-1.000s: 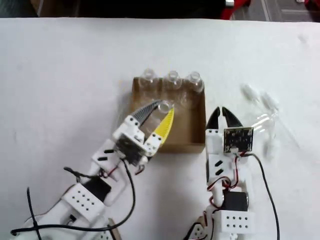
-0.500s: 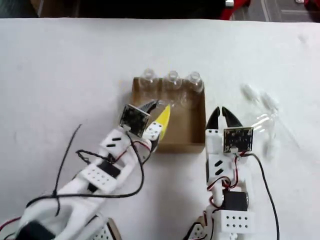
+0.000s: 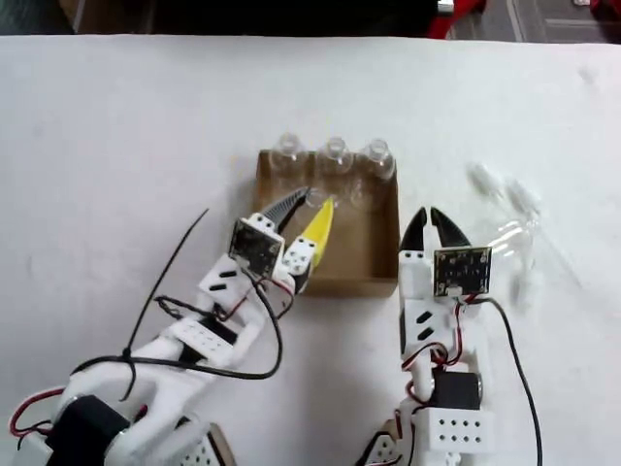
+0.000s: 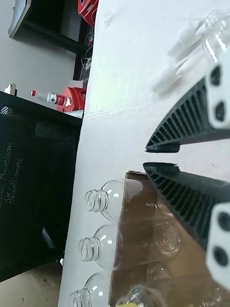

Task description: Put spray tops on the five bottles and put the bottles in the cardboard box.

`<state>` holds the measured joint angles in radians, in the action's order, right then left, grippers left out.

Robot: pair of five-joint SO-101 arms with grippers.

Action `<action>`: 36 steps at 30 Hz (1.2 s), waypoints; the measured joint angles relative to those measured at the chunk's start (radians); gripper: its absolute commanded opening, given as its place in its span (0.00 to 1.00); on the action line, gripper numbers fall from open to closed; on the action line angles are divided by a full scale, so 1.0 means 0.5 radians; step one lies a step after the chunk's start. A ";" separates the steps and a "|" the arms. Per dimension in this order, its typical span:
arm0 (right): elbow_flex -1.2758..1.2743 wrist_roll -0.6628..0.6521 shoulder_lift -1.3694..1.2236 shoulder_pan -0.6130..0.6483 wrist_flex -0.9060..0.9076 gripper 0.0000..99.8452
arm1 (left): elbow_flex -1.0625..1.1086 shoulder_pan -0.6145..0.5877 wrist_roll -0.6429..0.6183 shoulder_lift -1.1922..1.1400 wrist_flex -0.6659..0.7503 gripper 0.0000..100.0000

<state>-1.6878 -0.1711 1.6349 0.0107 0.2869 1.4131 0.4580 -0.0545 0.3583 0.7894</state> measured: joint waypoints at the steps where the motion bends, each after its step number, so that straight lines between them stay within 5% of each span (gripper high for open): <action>1: 0.000 0.000 0.000 0.000 0.000 0.03 | 0.000 0.000 0.006 0.000 0.000 0.03; 22: 0.000 0.000 0.000 0.000 0.000 0.03 | 0.071 0.000 0.012 -0.028 0.015 0.03; 30: 0.000 0.000 0.000 0.000 0.000 0.03 | 0.074 -0.006 0.012 -0.028 0.018 0.28; 36: 0.000 0.000 0.000 0.000 0.000 0.03 | 0.083 -0.009 -0.031 -0.025 -0.025 0.29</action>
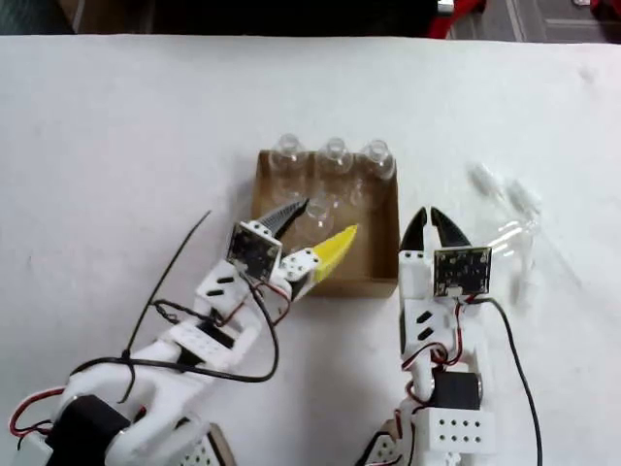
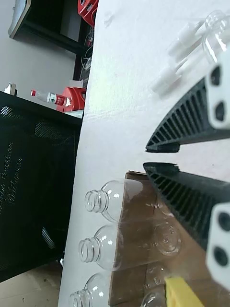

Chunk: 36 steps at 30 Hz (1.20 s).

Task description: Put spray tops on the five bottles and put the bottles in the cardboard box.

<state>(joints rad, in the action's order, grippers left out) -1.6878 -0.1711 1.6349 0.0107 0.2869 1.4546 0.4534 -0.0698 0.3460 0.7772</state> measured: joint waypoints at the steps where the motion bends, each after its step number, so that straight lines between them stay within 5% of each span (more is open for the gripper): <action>1: 0.000 0.000 0.000 0.000 0.000 0.03 | 0.000 -0.009 -0.012 0.003 -0.015 0.29; 16: 0.000 0.000 0.000 0.000 0.000 0.03 | 0.034 -0.080 -0.123 0.267 -0.074 0.29; 23: 0.000 0.000 0.000 0.000 0.000 0.03 | 0.043 -0.104 -0.153 0.623 -0.408 0.29; 36: 0.000 0.000 0.000 0.000 0.000 0.03 | 0.043 -0.522 -0.687 1.369 -1.010 0.29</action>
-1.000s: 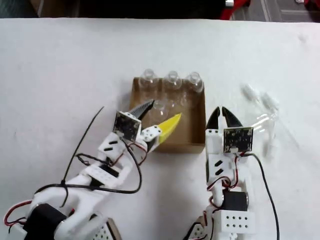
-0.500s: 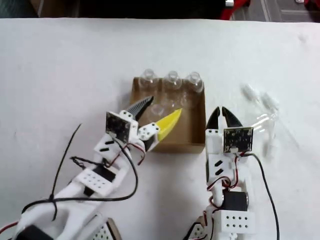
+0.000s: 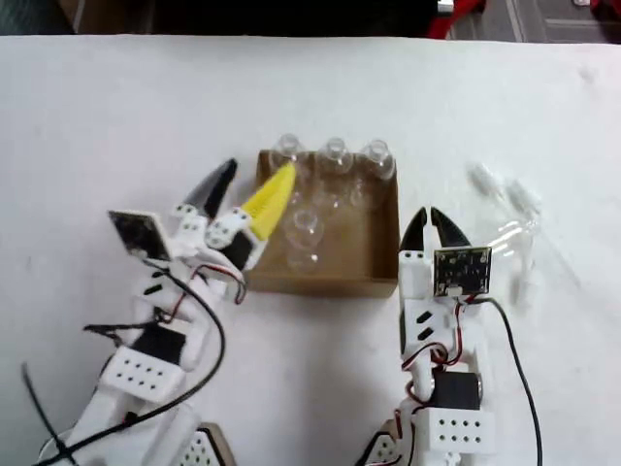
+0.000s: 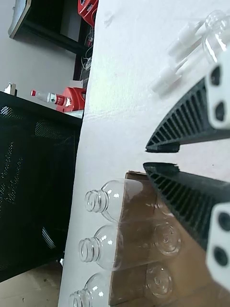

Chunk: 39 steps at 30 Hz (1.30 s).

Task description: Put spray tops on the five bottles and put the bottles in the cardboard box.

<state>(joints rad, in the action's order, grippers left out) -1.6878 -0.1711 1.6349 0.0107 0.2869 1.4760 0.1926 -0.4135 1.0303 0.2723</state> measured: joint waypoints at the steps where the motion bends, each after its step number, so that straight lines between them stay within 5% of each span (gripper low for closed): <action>1: 0.000 0.000 0.000 0.000 0.000 0.03 | 0.000 -0.028 -0.025 0.046 -0.061 0.29; 11: 0.000 0.000 0.000 0.000 0.000 0.03 | -0.012 -0.276 -0.215 0.261 -0.411 0.29; 18: 0.000 0.000 0.000 0.000 0.000 0.03 | -0.433 -0.423 -0.218 -0.055 -0.927 0.29; 25: 0.000 0.000 0.000 0.000 0.000 0.03 | -0.951 -0.647 0.163 -0.724 -1.249 0.29; 39: 0.000 0.000 0.000 0.000 0.000 0.03 | -1.289 -0.666 0.227 -1.359 -1.304 0.29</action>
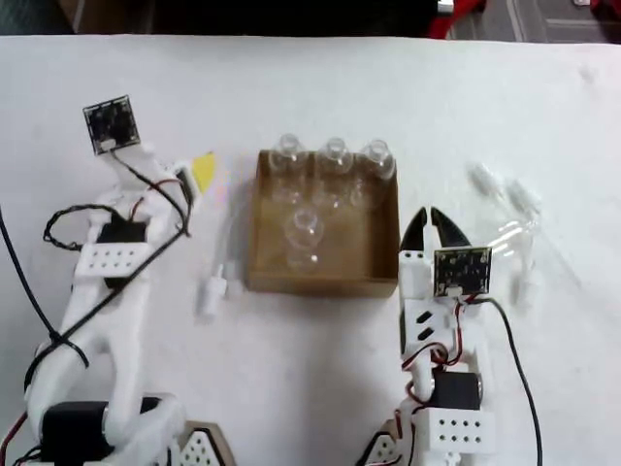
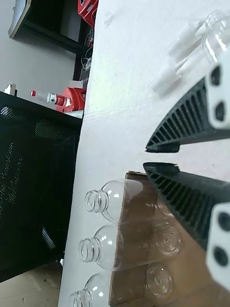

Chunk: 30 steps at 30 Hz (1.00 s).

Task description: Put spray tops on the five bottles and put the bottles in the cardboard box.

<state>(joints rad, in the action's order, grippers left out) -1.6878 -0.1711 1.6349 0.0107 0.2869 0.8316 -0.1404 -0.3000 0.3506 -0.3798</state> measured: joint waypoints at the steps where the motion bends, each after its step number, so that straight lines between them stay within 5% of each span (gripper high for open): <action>1: 0.000 0.000 0.000 0.000 0.000 0.03 | 0.000 0.000 0.000 -0.009 0.000 0.29; 30: 0.000 0.000 0.000 0.000 -0.043 0.03 | 0.000 0.012 0.006 -0.114 0.000 0.29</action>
<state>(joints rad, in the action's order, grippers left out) -1.6878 -0.1711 1.6349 0.0107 0.2654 0.8316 -0.1343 -0.2969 0.2938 -0.3798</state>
